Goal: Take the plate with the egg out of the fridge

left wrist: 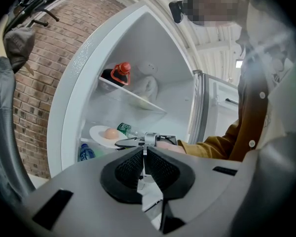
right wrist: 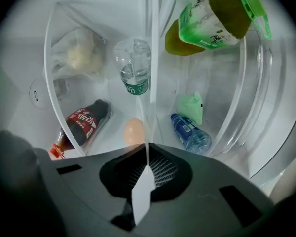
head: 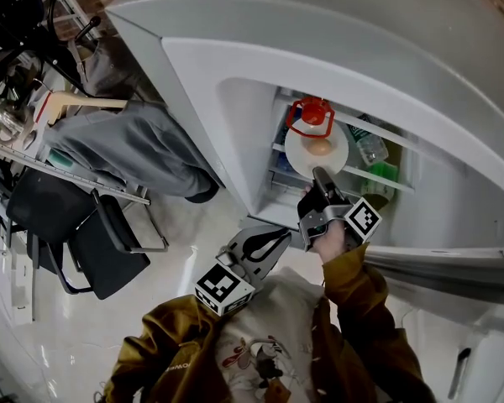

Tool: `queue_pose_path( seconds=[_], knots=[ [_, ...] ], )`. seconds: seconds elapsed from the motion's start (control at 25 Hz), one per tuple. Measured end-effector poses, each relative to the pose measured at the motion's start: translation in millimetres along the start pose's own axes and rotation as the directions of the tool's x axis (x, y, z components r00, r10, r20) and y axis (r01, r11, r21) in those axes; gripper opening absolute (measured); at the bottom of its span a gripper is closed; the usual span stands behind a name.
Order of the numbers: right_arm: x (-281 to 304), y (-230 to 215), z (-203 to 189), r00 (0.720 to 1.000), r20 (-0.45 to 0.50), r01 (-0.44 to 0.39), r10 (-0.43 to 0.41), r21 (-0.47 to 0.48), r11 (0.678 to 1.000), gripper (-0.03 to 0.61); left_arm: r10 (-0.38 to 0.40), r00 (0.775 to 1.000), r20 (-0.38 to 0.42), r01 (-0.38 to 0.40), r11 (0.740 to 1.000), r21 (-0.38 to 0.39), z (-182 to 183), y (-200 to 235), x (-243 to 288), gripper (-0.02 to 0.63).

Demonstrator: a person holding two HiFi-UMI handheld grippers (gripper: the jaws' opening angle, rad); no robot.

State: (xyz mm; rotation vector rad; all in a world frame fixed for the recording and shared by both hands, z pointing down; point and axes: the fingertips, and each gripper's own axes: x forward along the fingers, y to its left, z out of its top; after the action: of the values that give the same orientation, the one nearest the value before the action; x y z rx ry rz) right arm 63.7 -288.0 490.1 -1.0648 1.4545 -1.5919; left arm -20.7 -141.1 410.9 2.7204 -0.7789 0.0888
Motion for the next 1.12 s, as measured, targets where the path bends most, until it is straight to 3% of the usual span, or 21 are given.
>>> queue_pose_path(
  seconds=[0.72, 1.12],
  knots=[
    [-26.6, -0.2, -18.0, 0.999, -0.040, -0.005, 0.006, 0.028, 1.000, 0.021, -0.026, 1.000, -0.003, 0.026, 1.000, -0.006, -3.2, -12.1, -1.7, 0.009],
    [-45.8, 4.3, -25.3, 0.998, -0.051, -0.021, 0.022, 0.028, 0.999, 0.021, 0.046, 0.999, -0.027, -0.048, 0.996, -0.081, -13.5, 2.7, -6.1, 0.008]
  ],
)
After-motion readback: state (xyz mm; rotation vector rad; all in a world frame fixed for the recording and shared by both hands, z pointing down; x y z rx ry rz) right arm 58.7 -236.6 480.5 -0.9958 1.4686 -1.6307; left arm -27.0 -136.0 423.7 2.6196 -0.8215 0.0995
